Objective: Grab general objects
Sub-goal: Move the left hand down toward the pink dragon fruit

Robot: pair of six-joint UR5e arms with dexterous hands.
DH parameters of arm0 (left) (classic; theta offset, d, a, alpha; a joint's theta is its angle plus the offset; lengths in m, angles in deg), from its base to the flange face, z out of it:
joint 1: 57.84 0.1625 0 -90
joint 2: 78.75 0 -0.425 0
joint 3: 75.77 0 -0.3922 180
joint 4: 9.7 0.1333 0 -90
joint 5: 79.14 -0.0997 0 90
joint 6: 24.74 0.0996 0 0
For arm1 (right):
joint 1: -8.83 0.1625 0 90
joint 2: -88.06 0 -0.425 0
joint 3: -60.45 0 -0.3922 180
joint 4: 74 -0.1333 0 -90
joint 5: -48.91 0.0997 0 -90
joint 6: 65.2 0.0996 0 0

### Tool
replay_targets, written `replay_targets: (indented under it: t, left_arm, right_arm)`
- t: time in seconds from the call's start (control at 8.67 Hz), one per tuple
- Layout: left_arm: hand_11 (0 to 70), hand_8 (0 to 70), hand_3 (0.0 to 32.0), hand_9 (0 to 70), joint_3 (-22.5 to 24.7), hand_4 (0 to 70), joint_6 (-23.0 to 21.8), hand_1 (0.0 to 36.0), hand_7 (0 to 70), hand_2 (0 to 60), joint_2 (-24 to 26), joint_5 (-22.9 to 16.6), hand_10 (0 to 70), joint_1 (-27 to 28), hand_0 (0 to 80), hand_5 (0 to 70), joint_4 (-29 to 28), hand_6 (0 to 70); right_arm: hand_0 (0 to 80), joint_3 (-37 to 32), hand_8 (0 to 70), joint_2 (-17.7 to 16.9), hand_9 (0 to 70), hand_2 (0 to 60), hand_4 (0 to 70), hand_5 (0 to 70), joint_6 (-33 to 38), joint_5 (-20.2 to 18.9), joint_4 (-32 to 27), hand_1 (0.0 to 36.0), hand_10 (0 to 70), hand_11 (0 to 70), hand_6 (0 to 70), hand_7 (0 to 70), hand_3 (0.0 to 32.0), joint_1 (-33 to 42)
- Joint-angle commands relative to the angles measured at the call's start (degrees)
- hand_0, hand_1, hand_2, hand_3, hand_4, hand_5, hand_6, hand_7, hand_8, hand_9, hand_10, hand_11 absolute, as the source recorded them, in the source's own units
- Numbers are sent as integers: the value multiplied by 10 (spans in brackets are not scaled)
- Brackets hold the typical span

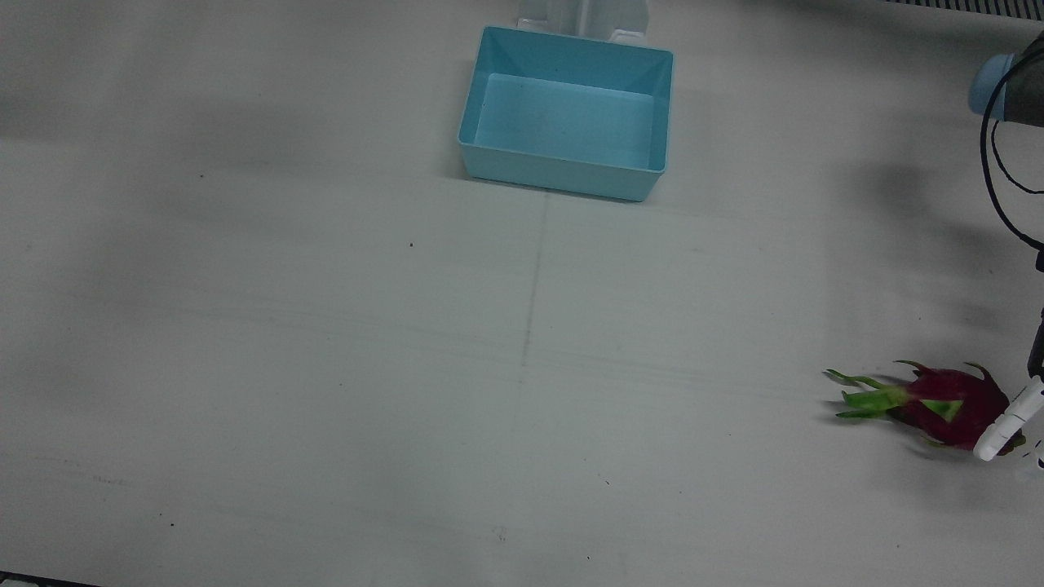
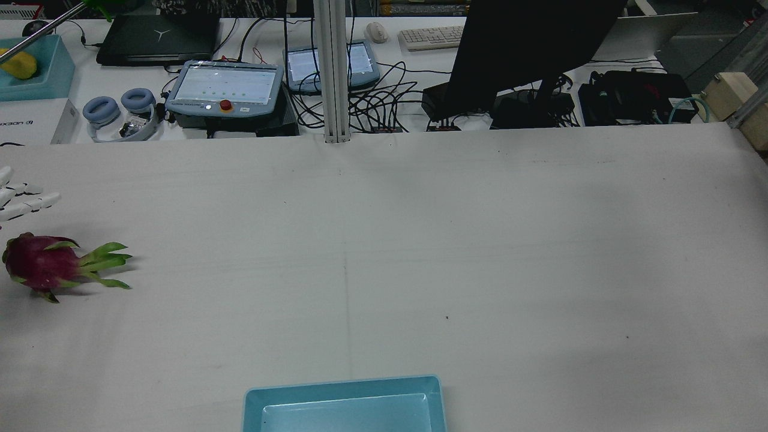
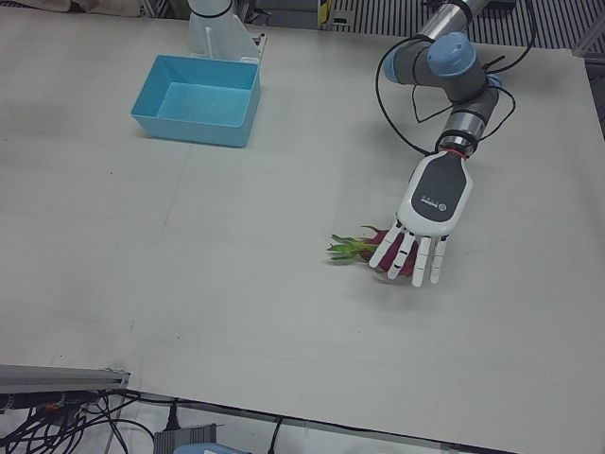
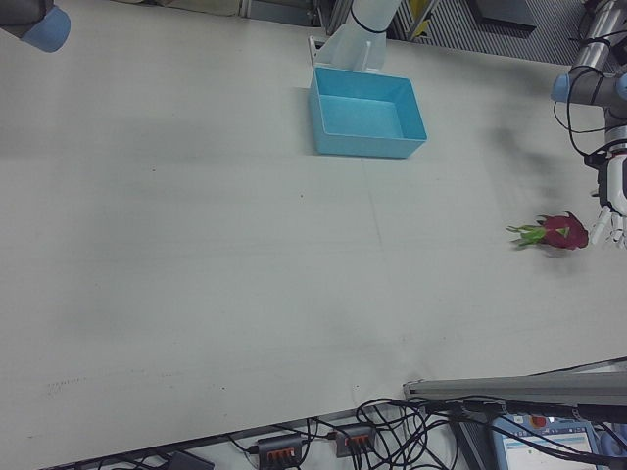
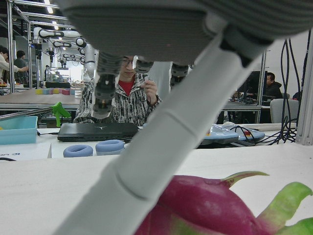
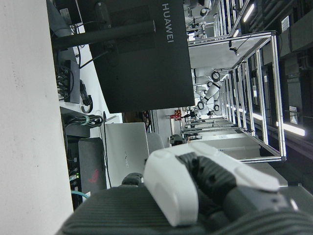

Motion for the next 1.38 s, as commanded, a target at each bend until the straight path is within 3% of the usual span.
replay_targets:
  t: [0.0, 0.35, 1.27]
  left_arm:
    - [0, 0, 192, 43, -11, 56, 5, 360, 289, 600, 13, 2, 0, 1, 800, 0, 4, 0]
    - [0, 0, 188, 46, -40, 73, 3, 360, 302, 600, 30, 28, 0, 45, 800, 0, 4, 0]
    - [0, 0, 180, 48, -78, 75, 4, 360, 313, 600, 49, 30, 0, 49, 800, 0, -8, 0]
  right_arm:
    - [0, 0, 0, 0, 0, 0, 0, 0, 0, 0, 0, 0, 0, 0, 0, 0, 0, 0]
    - [0, 0, 0, 0, 0, 0, 0, 0, 0, 0, 0, 0, 0, 0, 0, 0, 0, 0]
    - [0, 0, 0, 0, 0, 0, 0, 0, 0, 1, 0, 0, 0, 0, 0, 0, 0, 0]
